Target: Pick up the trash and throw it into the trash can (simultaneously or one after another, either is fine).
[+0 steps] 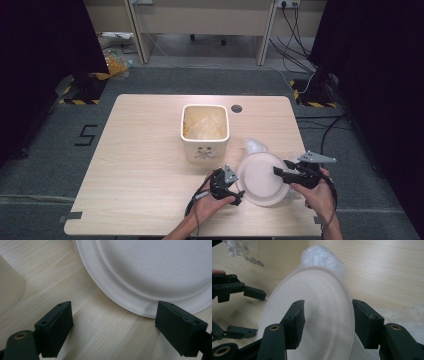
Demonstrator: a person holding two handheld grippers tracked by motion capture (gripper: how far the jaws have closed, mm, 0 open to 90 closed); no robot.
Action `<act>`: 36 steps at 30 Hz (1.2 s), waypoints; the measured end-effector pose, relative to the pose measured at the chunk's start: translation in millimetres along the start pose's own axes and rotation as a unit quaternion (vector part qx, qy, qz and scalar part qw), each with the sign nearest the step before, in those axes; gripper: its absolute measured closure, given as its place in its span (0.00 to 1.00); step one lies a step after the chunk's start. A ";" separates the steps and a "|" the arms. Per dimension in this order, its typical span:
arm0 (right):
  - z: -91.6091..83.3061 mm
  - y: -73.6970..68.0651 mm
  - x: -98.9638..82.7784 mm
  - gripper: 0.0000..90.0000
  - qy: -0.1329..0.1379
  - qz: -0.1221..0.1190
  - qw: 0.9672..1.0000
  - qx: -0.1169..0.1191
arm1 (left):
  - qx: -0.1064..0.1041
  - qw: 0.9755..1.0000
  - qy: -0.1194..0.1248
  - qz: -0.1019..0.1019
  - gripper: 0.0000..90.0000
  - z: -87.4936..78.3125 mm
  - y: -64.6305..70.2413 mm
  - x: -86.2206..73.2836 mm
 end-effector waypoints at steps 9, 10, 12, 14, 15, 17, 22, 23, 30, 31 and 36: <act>-17.7 -17.8 12.4 0.71 0.037 0.000 0.998 0.052 | 0.004 1.000 0.001 -0.001 0.15 -0.2 0.5 -0.2; -19.0 -19.7 14.1 0.73 0.042 0.001 0.997 0.057 | 0.004 1.000 0.001 -0.001 0.15 -0.4 0.8 -0.3; -20.8 -22.2 15.8 0.74 0.046 0.003 0.997 0.062 | 0.004 1.000 0.001 -0.001 0.16 -0.7 1.2 -0.7; -21.4 -23.2 16.6 0.76 0.049 0.007 0.997 0.066 | 0.004 1.000 0.001 -0.001 0.16 -0.9 1.3 -1.0; -22.1 -23.8 17.1 0.76 0.052 0.010 0.996 0.072 | 0.004 1.000 0.000 -0.001 0.16 -1.1 1.4 -1.2; -23.9 -25.5 18.3 0.79 0.056 0.012 0.995 0.079 | 0.003 1.000 0.002 0.000 0.16 -1.5 1.8 -1.6; -33.6 -40.5 25.7 0.91 0.067 -0.012 0.993 0.097 | -0.002 1.000 0.001 0.005 0.16 -5.6 4.3 -6.7; -34.0 -43.2 26.6 0.92 0.067 -0.016 0.993 0.097 | -0.005 1.000 0.000 0.005 0.16 -7.0 5.0 -8.7; -35.4 -53.1 31.4 0.95 0.078 -0.021 0.991 0.107 | -0.010 1.000 0.006 0.009 0.17 -29.8 2.0 -27.9; -36.7 -54.6 32.4 0.95 0.082 -0.022 0.990 0.111 | -0.008 1.000 0.012 0.007 0.17 -37.2 -0.3 -29.5; -47.2 -58.4 38.4 0.97 0.102 -0.020 0.987 0.126 | 0.011 1.000 0.024 -0.004 0.17 -68.0 -23.1 -43.2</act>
Point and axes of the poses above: each handheld gripper's, and its own axes: z roughly forward along the jaws, x roughly out of its top, y roughly to its right, the point moved 8 cm from there along z, roughly forward along the jaws, and after that the axes turned 9 degrees about -y, right-handed, at the moved point
